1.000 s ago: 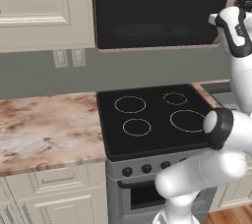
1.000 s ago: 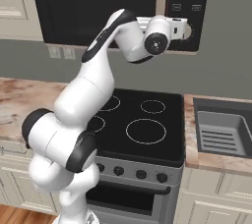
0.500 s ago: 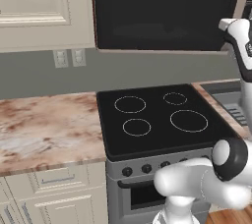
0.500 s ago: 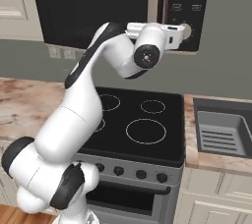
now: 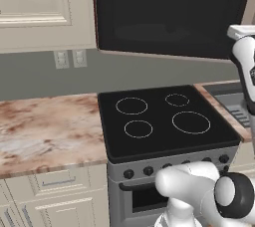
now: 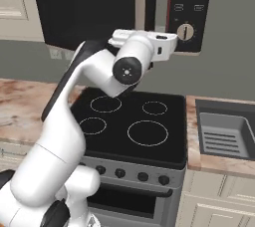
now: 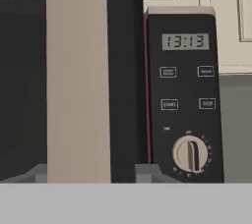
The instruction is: Open the microwave door.
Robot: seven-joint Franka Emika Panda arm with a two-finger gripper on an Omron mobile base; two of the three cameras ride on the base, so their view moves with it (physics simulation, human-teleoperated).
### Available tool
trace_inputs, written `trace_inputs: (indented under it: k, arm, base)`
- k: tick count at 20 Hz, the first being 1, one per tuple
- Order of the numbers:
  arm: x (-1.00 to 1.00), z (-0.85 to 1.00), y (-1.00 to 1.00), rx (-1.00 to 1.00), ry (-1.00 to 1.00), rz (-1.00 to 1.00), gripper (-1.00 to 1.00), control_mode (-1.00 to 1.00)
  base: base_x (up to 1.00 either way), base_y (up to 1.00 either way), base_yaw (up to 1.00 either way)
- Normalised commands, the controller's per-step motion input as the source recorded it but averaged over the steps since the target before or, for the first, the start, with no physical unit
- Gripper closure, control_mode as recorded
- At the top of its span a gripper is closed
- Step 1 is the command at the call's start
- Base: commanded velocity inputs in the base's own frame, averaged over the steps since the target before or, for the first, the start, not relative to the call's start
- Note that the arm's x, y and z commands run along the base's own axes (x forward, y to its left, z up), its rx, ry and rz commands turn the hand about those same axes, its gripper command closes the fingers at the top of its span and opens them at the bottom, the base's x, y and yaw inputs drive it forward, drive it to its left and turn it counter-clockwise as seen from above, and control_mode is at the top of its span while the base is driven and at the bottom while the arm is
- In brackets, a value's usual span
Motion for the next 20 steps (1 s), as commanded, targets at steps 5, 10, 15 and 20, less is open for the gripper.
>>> trace_inputs:
  k: [5, 10, 15, 20]
  arm:
    - [-0.96, 0.00, -0.10, 0.00, 0.10, 0.00, 1.00, -1.00]
    - [-0.65, 0.03, -0.11, 0.00, 0.02, 0.00, -1.00, -1.00]
    - [-0.33, 0.26, -0.60, 0.00, 0.00, 0.00, -1.00, -1.00]
    - [-0.43, 0.34, -0.87, 0.02, -0.04, 0.01, -1.00, -1.00]
  base:
    - [0.00, 0.00, 0.00]
    - [0.00, 0.00, 0.00]
    - [0.00, 0.00, 0.00]
    - [0.00, 0.00, 0.00]
